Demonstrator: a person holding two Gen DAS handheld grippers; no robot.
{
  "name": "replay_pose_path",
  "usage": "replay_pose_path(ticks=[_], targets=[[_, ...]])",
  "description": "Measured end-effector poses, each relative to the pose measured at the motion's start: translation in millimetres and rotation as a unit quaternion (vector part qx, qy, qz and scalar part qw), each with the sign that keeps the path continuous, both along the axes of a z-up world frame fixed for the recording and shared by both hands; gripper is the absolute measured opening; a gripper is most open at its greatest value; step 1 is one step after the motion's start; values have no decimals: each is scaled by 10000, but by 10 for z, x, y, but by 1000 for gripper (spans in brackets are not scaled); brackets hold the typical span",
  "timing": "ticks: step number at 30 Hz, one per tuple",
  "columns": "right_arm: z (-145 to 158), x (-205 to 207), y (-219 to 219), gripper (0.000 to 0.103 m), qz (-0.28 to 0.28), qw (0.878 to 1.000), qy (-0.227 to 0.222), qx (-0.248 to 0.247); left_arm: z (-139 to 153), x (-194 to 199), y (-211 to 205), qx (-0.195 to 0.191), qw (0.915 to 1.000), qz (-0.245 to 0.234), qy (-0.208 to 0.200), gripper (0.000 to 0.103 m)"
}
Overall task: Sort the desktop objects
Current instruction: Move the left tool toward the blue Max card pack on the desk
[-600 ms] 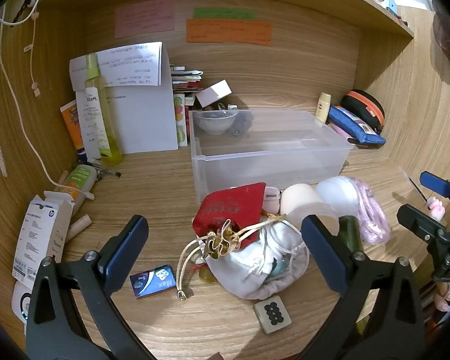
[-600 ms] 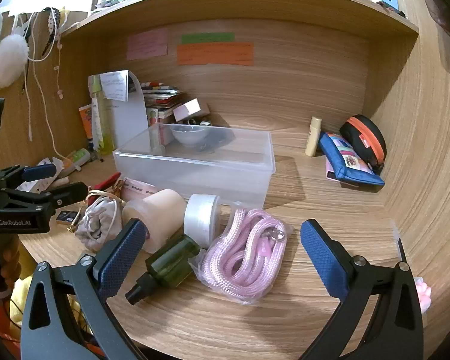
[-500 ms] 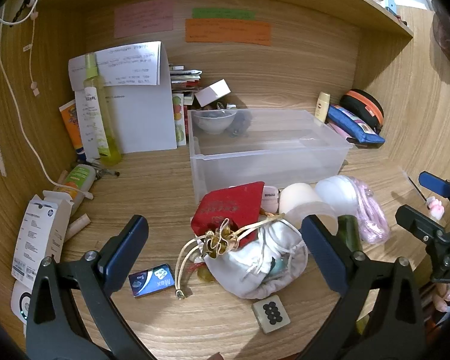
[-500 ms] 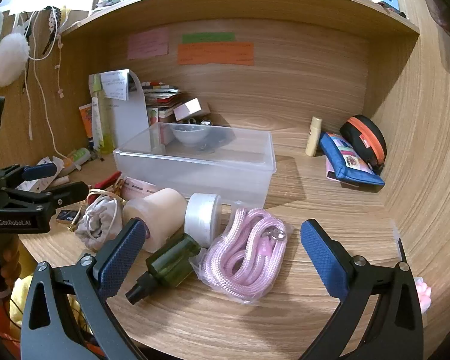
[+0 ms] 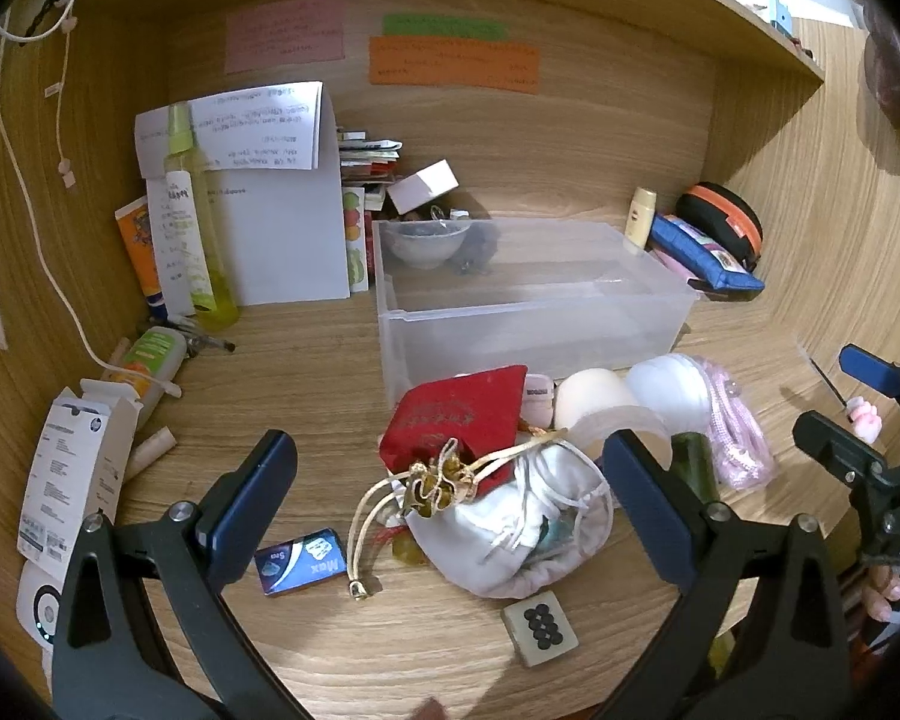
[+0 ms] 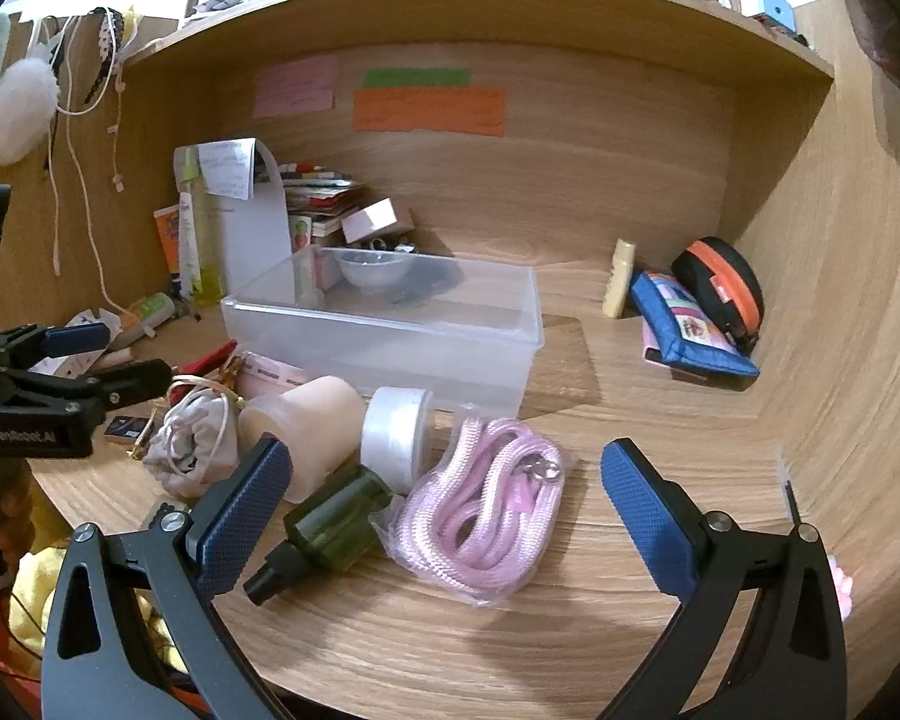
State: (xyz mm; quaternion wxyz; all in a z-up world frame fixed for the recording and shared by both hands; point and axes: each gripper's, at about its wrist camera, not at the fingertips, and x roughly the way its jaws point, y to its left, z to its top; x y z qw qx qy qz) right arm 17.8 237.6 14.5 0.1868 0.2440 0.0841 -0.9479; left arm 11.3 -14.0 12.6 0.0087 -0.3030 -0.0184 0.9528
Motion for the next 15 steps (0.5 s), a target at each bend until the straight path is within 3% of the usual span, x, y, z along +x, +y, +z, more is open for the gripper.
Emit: replay_pose_path(ticks=[9,15], targets=[[4,-84,236,103,-289,9995,-17,96,35,62,-337,39,9992,394,-56,103],[-86,-151,383,103,-340,9990,-302,2,-30,204,-595,184,9996,172,-144,103]])
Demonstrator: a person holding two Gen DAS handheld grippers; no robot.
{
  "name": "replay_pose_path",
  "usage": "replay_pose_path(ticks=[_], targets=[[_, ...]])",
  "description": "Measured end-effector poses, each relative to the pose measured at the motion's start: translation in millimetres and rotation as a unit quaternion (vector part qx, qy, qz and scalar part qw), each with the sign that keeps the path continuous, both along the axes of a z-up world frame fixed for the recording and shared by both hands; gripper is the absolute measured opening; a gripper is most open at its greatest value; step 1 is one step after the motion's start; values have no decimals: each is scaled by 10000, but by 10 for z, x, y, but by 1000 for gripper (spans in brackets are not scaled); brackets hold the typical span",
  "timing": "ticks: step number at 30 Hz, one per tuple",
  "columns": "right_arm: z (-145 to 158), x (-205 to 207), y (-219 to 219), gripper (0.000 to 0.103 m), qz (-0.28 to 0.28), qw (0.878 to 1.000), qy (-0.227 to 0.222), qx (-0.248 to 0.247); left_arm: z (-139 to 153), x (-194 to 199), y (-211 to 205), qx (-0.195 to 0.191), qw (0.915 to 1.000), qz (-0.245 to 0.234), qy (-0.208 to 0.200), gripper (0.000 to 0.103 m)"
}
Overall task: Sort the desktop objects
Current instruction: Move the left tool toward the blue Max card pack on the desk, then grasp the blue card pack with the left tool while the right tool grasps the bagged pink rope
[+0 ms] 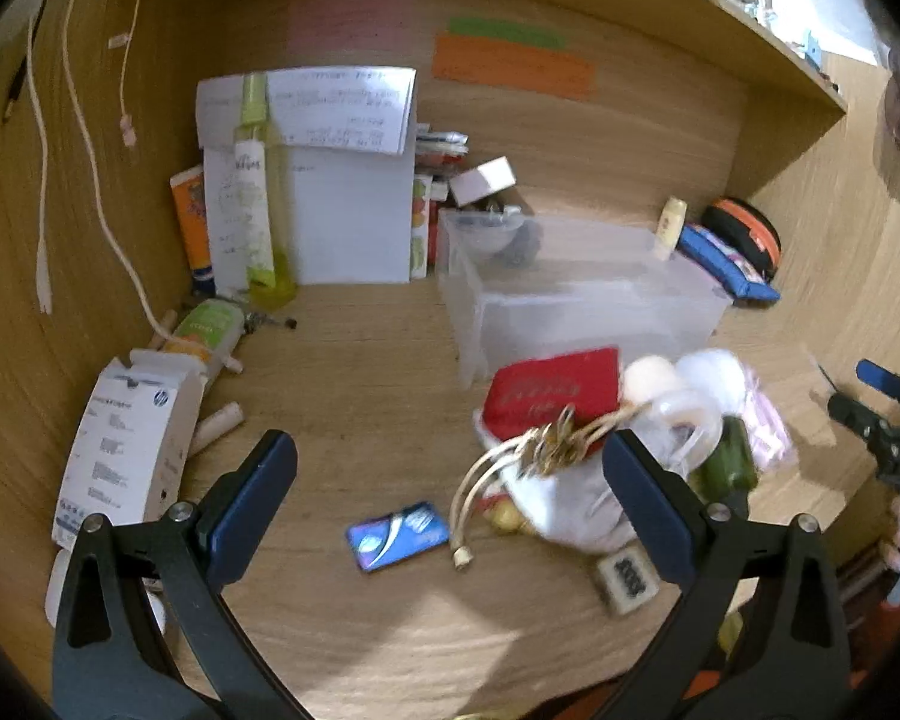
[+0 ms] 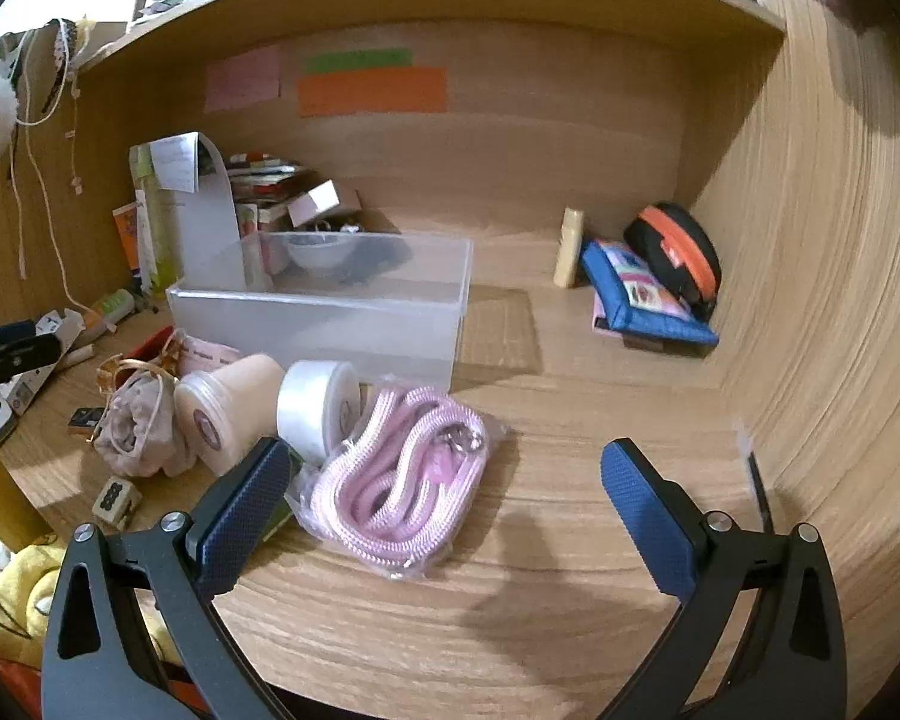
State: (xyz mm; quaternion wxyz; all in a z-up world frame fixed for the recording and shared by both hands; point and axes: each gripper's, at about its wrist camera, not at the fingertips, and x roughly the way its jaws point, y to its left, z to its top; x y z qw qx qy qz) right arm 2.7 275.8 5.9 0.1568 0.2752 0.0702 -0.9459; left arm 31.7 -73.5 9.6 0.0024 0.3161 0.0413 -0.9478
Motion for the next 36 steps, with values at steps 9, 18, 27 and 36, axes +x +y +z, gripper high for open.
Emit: replay_pose_path(ticks=[9,18,27,36], targets=[[-189,-33,-28,103,7,9995,-274,179,-402,37,-111,-198,9976,50,-655,103],[-363,-99,-105,103,21,9981,-603,160,-677,19,-302,19,9950,135,-992,79],[-487,-279,-235,103,66,9957,-913,141,-721,-62,-214,-344,9950,-52,-935,79],[-571,-497,-305,103,7,9936,-1106,238,-716,-267,-143,-367,9954,-303,-832,69]])
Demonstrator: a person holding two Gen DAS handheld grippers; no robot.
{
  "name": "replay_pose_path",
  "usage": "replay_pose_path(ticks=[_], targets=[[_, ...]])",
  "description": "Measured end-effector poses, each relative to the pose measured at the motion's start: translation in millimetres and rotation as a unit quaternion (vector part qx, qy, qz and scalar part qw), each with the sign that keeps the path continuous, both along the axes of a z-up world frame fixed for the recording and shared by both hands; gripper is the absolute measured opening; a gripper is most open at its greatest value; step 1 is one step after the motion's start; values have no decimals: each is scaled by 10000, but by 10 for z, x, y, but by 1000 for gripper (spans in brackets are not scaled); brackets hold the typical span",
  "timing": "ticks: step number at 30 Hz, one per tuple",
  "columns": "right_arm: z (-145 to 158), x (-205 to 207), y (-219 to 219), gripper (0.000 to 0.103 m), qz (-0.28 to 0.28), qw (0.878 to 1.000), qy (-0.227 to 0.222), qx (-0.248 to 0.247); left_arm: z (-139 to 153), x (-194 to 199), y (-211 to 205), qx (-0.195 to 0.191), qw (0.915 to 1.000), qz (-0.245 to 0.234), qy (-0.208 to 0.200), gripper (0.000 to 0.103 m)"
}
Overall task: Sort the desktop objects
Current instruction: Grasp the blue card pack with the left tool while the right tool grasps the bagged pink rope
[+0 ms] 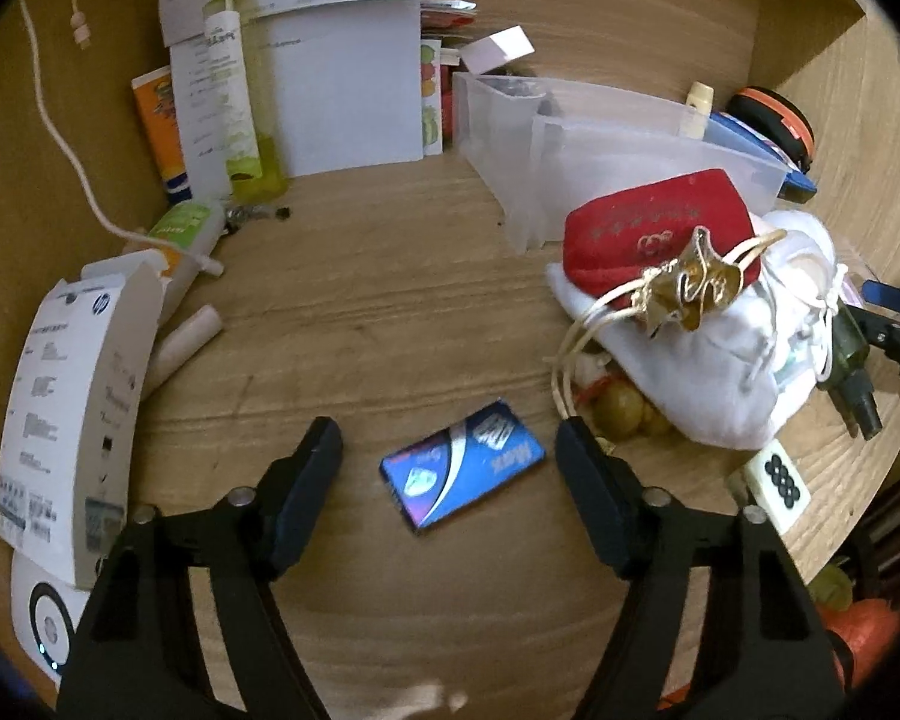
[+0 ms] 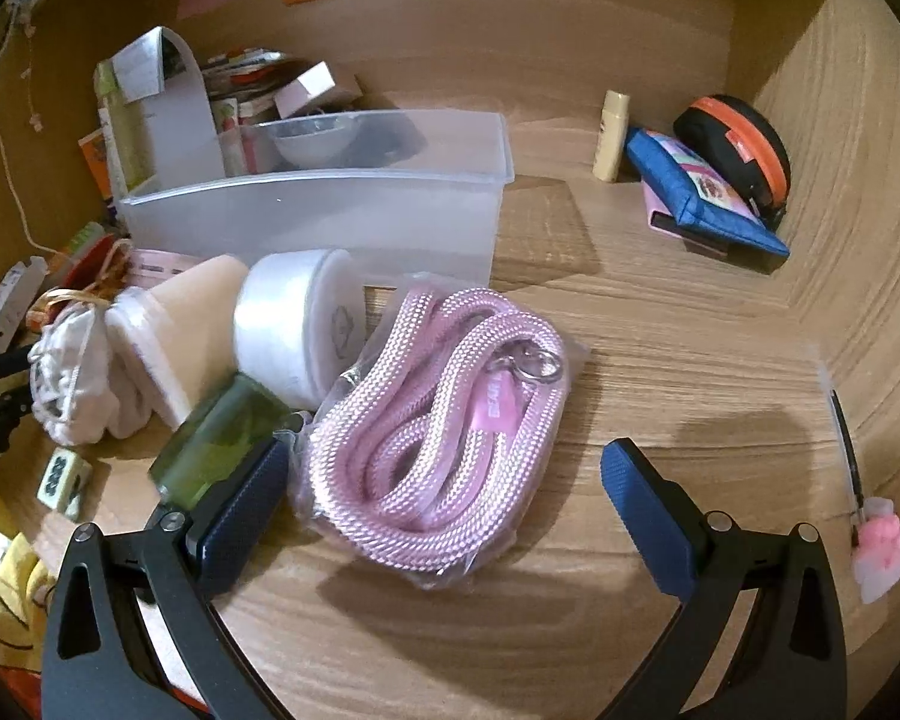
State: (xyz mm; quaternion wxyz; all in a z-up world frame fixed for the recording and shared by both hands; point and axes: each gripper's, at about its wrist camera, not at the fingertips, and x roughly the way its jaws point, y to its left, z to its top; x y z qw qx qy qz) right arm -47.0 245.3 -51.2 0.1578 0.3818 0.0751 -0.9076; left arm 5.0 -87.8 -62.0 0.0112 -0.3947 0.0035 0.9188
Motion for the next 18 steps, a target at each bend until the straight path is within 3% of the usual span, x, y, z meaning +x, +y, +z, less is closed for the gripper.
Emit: replay_pose_path(ticks=[4,9,15,18], targets=[[-72,-159,35,103,-60,9995,-273,-146,-5,-1,58,-38,9999,-139,88,53],[-129,-247,170,101,-122,9975,-517,-463,-14,42,35,-37,9999,-86,106,53],[-118,-166,422,96,-344,9973,-569,-323,-15,148,-63,-31,10000,80,36,53],[-80,-154,542,98,-294,9952,-717,-600,-22,182,-59,-59,10000,62,44,53]])
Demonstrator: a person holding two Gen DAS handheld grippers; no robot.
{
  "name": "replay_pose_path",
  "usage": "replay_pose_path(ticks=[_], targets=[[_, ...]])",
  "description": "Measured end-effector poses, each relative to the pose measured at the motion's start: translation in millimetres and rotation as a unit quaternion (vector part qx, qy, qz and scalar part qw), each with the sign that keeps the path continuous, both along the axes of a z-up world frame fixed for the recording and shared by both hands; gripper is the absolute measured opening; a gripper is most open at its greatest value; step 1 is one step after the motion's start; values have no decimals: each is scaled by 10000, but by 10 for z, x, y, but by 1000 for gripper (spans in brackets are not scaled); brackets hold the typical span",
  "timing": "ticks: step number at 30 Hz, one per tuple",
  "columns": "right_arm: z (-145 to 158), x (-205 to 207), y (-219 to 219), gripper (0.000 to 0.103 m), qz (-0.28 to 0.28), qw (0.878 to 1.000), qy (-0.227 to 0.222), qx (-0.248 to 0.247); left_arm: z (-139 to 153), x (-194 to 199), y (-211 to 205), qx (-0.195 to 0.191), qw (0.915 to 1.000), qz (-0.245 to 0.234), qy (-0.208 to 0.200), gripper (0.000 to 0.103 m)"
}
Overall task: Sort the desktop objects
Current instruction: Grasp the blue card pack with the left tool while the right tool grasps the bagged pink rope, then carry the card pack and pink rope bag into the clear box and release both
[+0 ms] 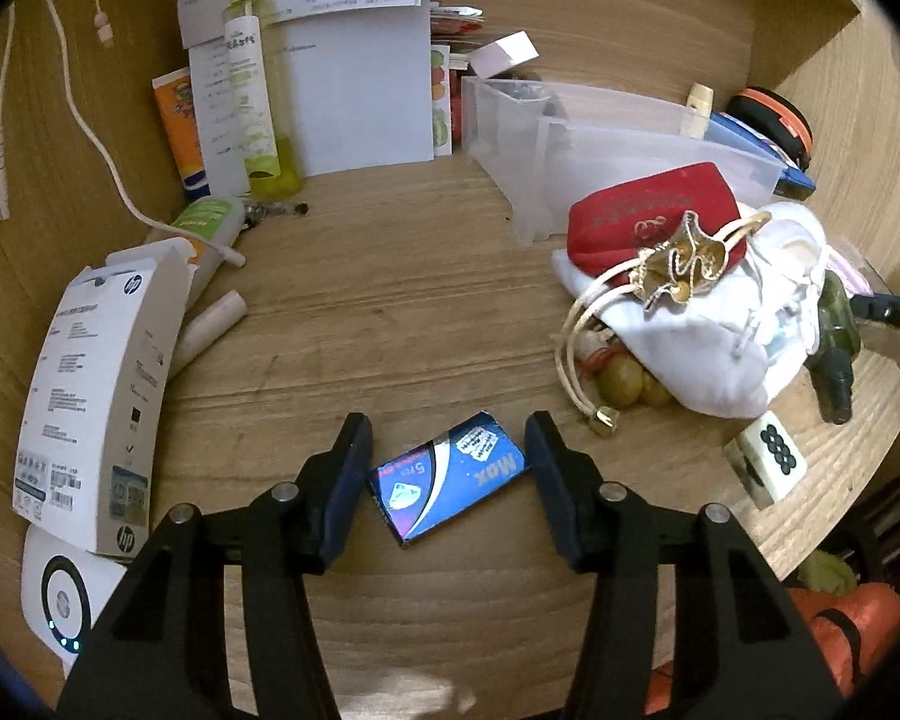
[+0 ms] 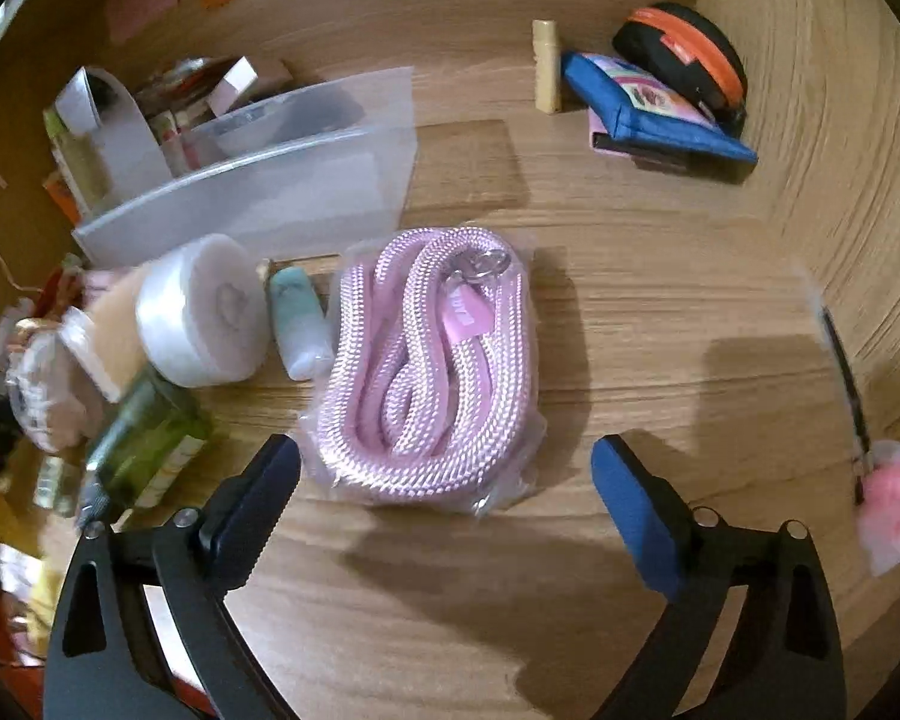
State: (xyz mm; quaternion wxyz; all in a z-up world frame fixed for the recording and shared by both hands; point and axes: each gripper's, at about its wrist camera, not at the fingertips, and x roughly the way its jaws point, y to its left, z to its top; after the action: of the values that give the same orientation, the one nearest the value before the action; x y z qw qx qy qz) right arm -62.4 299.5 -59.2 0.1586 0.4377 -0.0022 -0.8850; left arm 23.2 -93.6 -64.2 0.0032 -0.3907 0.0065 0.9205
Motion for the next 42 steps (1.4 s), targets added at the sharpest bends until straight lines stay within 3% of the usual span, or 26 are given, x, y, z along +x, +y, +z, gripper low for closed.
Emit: replay_pose_path(ticks=[4,10,14,15,18,20,29,42], targets=[[86,-104,2,98,98,9996,34,-260,-2,-57,33,30,10000,-56,1,53],[7,-324,-244,98,299,9980,72,546,-5,-113,78,-43,9998,-145,111,53],[-76,-412,-314,96,375,9962,-7,782,-10,-123,62,-14,9999,-56,148,52],[-64,-391,-331,89,402,9958,51,827,-9,-124,49,10,9999,-9,144,52],[-17,-327,-339,67,499,9954,125,813,10,-106,6,58,9998,104,173,52],[2,-299,-318,65,504,9953,165,816,53,-88,-15,123,9995,143,253,52],[172,-124,-185,56,453,9967,422,521,353,-51,86,107,9969,132,774,52],[682,91,-13,55,420,9932,1039,318,695,-167,376,259,9914,-147,1272,52]])
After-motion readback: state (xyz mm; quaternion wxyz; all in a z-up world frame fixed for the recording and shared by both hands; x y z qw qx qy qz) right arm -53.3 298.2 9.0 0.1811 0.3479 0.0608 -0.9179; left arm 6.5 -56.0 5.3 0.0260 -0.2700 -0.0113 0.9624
